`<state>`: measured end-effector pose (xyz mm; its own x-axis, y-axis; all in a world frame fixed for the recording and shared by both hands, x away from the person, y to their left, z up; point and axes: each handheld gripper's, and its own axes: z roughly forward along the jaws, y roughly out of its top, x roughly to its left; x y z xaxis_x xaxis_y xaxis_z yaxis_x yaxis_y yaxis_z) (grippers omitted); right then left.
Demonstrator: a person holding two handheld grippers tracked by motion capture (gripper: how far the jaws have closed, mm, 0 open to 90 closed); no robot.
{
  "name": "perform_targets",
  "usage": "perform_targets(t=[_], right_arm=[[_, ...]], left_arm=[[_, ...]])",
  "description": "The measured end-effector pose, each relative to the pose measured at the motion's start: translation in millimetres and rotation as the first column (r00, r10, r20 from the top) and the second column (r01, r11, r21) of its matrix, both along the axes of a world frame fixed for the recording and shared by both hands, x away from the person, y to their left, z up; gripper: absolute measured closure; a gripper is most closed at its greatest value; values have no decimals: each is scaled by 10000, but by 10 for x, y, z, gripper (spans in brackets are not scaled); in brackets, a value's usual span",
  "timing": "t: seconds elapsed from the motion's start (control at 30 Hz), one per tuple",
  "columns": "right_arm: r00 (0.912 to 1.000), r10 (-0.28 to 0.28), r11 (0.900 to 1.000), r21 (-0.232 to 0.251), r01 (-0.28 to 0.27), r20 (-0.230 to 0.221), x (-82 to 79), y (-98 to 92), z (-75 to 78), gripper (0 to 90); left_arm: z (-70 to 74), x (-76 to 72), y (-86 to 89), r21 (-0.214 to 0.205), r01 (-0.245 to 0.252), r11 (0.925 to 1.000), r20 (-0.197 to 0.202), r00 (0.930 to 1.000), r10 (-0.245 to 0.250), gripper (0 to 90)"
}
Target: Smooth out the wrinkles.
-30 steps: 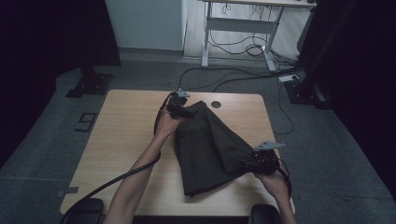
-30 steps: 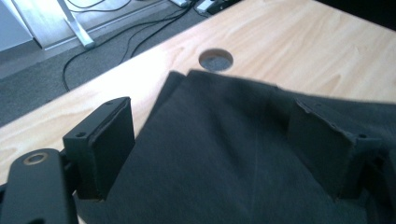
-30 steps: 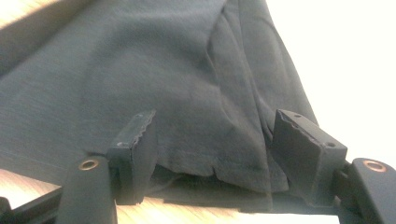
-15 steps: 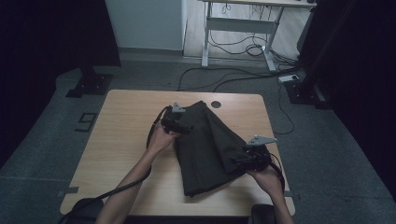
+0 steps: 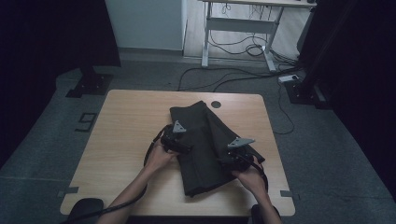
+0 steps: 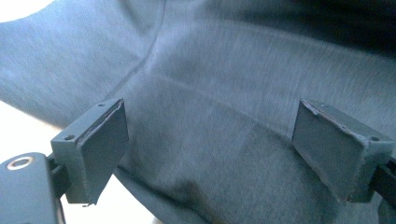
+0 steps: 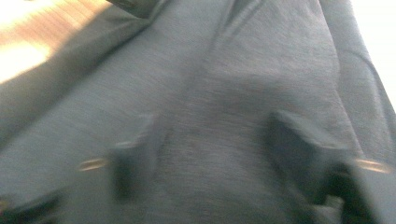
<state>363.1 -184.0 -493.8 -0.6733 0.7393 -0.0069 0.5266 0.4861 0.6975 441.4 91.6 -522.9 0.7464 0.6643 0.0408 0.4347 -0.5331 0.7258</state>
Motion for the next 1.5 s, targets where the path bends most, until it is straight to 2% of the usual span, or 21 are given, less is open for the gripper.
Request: perform_targets(t=[0.07, 0.13, 0.17, 0.27, 0.37, 0.47, 0.53, 0.63, 0.73, 0.87, 0.97, 1.03, 1.07, 1.17, 1.23, 1.33, 1.5], right_arm=[[9997, -26, 9995, -322, 18, -240, 11, 32, -46, 726], [9996, -86, 9968, -799, 64, -271, 7, 58, -73, 851], [9998, -119, 9956, -935, 102, -179, -1, 56, -62, 864], [9985, -493, 9962, -702, 508, 235, -8, -34, 72, 869], [9929, -1056, 9938, -282, 1073, 556, 26, -213, 258, 869], [9852, -1575, 9871, -190, 1591, 679, 101, -395, 404, 869], [9798, -1890, 9809, -339, 1915, 658, 186, -511, 434, 869], [9710, -2378, 9700, -453, 2387, 246, 345, -679, 363, 867], [9600, -2791, 9588, -614, 2773, -215, 483, -825, 191, 863], [9474, -3060, 9519, -459, 3029, -939, 589, -977, -95, 827], [9414, -3166, 9486, -359, 3145, -1164, 613, -1036, -261, 743], [9418, -3125, 9499, -412, 3098, -1241, 625, -1041, -349, 674], [9451, -3061, 9520, -291, 3048, -1147, 621, -1044, -369, 654], [9491, -2971, 9549, -358, 2949, -1050, 607, -1028, -377, 588], [9555, -2802, 9595, -574, 2758, -921, 579, -997, -379, 580], [9606, -2629, 9638, -714, 2570, -908, 511, -960, -375, 578], [9760, -1995, 9780, -787, 1929, -867, 303, -856, -375, 576]], left_arm=[[-71, -6, -13, 282, -12, 9996, -34, 10000, 13, 107], [-128, -9, -23, 396, -42, 9992, -21, 10000, 43, 106], [-145, -7, -21, 377, -67, 9993, -29, 10000, 68, 103], [-160, 6, -12, 307, -89, 9995, -110, 9999, 92, 97], [-161, 9, -8, 330, -75, 9994, -125, 9999, 79, 95], [-166, 10, -8, 315, -74, 9995, -127, 9999, 78, 94], [-166, 9, -6, 282, -86, 9996, -118, 9999, 89, 93], [-149, -4, 1, 225, -121, 9997, -106, 9999, 123, 98], [-111, -50, 7, 67, -77, 9999, -66, 9999, 77, 119], [-33, -160, 10, -38, 138, 9999, -9, 9999, -138, 115], [12, -266, 11, -91, 349, 9993, -76, 9994, -350, 102], [5, -340, 15, -144, 468, 9988, -244, 9986, -471, 101], [-13, -372, 13, -127, 517, 9986, -389, 9979, -521, 96], [-102, -447, 11, 153, 572, 9982, -614, 9965, -562, 91], [-156, -465, 36, 204, 463, 9987, -692, 9966, -448, 93], [-188, -449, 125, -76, 235, 9997, -940, 9953, -241, 94], [-178, -412, 331, 0, -169, 9999, -1094, 9939, 168, 89]])
